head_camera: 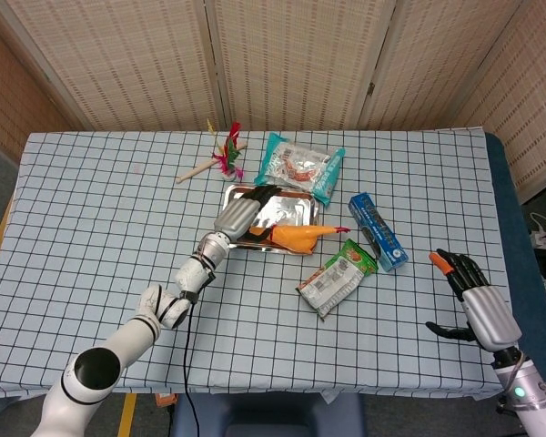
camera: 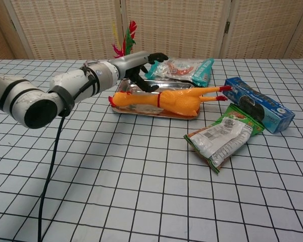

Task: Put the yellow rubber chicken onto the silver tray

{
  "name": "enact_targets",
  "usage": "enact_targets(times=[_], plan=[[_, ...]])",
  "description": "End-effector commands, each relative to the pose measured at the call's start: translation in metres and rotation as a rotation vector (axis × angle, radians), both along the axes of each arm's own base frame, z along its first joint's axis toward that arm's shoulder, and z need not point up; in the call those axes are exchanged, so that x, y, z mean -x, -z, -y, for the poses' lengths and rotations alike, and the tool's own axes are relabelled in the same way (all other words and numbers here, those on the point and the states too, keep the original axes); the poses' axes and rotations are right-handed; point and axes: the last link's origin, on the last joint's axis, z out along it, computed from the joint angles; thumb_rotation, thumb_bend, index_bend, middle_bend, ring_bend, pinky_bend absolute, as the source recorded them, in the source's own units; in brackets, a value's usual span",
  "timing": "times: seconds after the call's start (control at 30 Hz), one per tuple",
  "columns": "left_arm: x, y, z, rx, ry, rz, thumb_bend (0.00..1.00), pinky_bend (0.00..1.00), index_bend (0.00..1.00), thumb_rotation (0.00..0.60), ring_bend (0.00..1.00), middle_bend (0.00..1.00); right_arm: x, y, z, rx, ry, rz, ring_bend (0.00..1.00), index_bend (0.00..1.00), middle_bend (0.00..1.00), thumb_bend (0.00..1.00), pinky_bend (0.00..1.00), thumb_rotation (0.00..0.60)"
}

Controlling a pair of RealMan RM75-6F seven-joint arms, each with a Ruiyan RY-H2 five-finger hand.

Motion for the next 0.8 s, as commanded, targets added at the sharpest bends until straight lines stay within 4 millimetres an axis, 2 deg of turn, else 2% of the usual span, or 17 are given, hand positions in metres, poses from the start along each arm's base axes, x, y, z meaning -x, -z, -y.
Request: enact_targets(times=[0.03, 0.13, 0.23, 0.3, 0.47, 0.57, 0.67, 0.73, 0.8], plan=[[-0.004, -0.011, -0.001, -0.019, 0.041, 0.013, 0.39, 0.12, 0.00, 0.600, 0.00, 0.00, 0.000, -0.001, -0.002, 0.007, 0.001, -0.005, 0.00, 0.00, 0.00, 0.06, 0.00, 0.600], [0.005, -0.028, 0.009, -0.049, 0.122, 0.006, 0.38, 0.12, 0.00, 0.600, 0.00, 0.00, -0.001, -0.004, -0.006, 0.034, -0.013, -0.033, 0.00, 0.00, 0.00, 0.06, 0.00, 0.600], [0.031, -0.053, 0.036, -0.071, 0.197, 0.000, 0.38, 0.11, 0.00, 0.600, 0.00, 0.00, -0.003, -0.009, -0.011, 0.062, -0.023, -0.070, 0.00, 0.00, 0.00, 0.06, 0.00, 0.600], [0.062, -0.080, 0.070, -0.066, 0.209, -0.031, 0.39, 0.10, 0.00, 0.600, 0.00, 0.00, -0.005, -0.013, -0.018, 0.090, -0.026, -0.102, 0.00, 0.00, 0.00, 0.06, 0.00, 0.600], [0.147, -0.154, 0.180, -0.133, 0.064, -0.170, 0.39, 0.09, 0.00, 0.600, 0.00, 0.00, -0.004, -0.017, -0.037, 0.136, 0.022, -0.229, 0.00, 0.00, 0.00, 0.06, 0.00, 0.600], [0.186, -0.181, 0.242, -0.245, -0.034, -0.184, 0.38, 0.08, 0.00, 0.600, 0.00, 0.00, -0.002, -0.015, -0.049, 0.153, 0.052, -0.260, 0.00, 0.00, 0.00, 0.06, 0.00, 0.600], [0.216, -0.191, 0.291, -0.278, -0.072, -0.188, 0.38, 0.08, 0.00, 0.600, 0.00, 0.00, -0.002, -0.011, -0.061, 0.143, 0.049, -0.248, 0.00, 0.00, 0.00, 0.06, 0.00, 0.600], [0.229, -0.194, 0.309, -0.278, -0.093, -0.205, 0.38, 0.08, 0.00, 0.600, 0.00, 0.00, -0.005, -0.012, -0.064, 0.147, 0.025, -0.242, 0.00, 0.00, 0.00, 0.06, 0.00, 0.600], [0.237, -0.195, 0.316, -0.266, -0.111, -0.256, 0.39, 0.08, 0.00, 0.600, 0.00, 0.00, -0.009, -0.011, -0.069, 0.150, 0.006, -0.232, 0.00, 0.00, 0.00, 0.06, 0.00, 0.600]])
